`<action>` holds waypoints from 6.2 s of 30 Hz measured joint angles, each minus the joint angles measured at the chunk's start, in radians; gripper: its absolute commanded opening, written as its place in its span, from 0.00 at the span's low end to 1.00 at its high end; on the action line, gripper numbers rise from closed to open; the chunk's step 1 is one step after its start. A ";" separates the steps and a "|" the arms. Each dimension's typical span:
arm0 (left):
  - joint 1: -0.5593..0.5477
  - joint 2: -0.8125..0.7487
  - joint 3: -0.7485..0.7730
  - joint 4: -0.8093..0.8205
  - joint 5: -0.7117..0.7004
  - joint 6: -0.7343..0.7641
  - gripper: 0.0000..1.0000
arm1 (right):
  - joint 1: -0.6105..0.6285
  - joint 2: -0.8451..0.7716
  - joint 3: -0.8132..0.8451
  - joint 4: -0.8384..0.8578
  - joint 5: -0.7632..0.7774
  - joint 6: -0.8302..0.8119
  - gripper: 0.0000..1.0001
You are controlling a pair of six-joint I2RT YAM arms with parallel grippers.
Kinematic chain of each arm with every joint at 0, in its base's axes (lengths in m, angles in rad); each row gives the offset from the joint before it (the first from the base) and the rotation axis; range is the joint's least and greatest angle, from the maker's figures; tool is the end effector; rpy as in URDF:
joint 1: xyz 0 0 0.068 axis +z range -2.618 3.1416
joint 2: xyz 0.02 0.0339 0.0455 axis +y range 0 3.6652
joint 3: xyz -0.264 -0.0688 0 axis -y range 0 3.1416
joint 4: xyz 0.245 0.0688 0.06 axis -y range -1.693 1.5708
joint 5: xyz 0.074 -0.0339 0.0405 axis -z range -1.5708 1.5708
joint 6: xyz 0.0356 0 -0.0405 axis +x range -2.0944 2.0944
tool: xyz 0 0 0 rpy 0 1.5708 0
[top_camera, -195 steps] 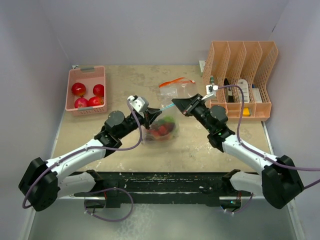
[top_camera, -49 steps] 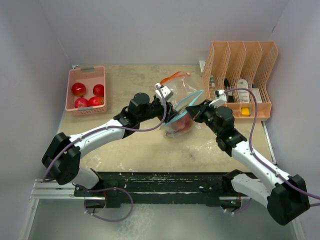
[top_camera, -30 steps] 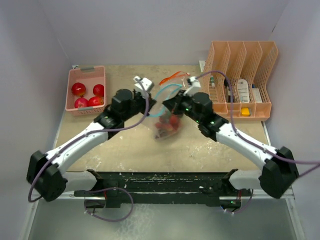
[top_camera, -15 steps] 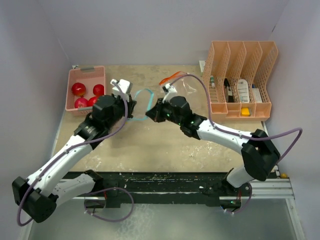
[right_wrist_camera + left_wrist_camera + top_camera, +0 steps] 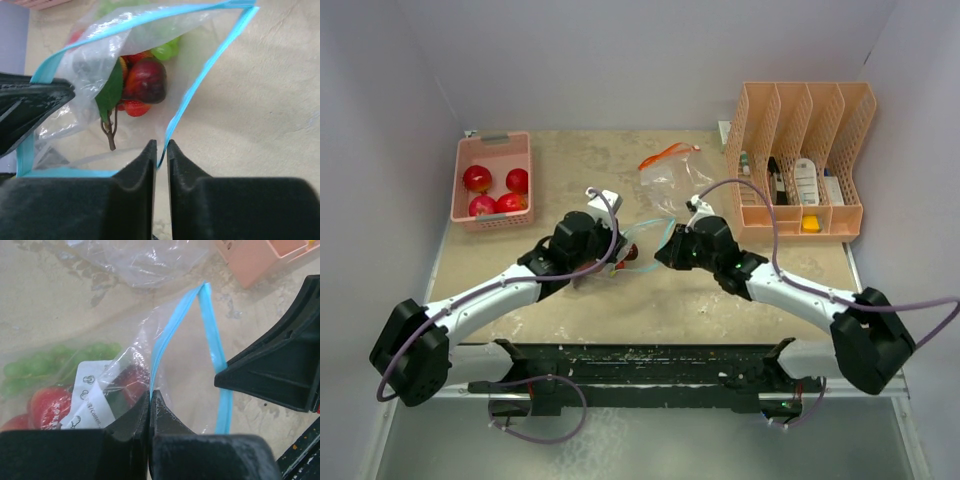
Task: Open the zip-top bag and remove the fake food
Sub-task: Open the zipper of the food storage bag at the center of the board, then pick up the fake fruit from the zipper food storage bag, then move the bin to the center of the board.
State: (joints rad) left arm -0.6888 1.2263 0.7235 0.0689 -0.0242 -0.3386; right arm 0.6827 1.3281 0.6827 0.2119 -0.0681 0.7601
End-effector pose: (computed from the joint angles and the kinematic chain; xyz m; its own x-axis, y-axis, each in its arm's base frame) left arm 0.2120 -0.1734 0.2504 -0.5116 -0.0089 -0.8592 0.4755 0.8299 -0.2918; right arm 0.2217 0.1834 0.2243 -0.7029 0.3144 -0.6380 -0.2664 0.7154 0.6460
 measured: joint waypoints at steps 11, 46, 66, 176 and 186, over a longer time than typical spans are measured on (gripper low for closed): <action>-0.029 0.000 0.019 0.040 -0.002 -0.016 0.00 | 0.013 -0.222 0.072 -0.092 0.080 -0.044 0.18; -0.038 -0.023 0.014 -0.056 -0.132 0.010 0.00 | 0.131 0.519 0.252 0.321 0.081 -0.093 0.70; -0.058 -0.056 0.013 -0.029 -0.080 0.008 0.00 | 0.157 0.494 0.174 0.394 0.060 -0.089 0.05; 0.599 0.739 0.632 -0.194 -0.237 -0.050 0.34 | 0.115 -0.033 0.316 -0.147 0.232 -0.274 0.07; 0.484 0.673 0.541 -0.171 -0.233 -0.070 0.28 | 0.101 -0.044 0.348 -0.173 0.241 -0.283 0.07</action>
State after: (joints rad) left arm -0.2050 1.8996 1.2640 -0.1017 -0.2569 -0.4084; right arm 0.7841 1.2842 1.0302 0.0387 0.1726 0.4774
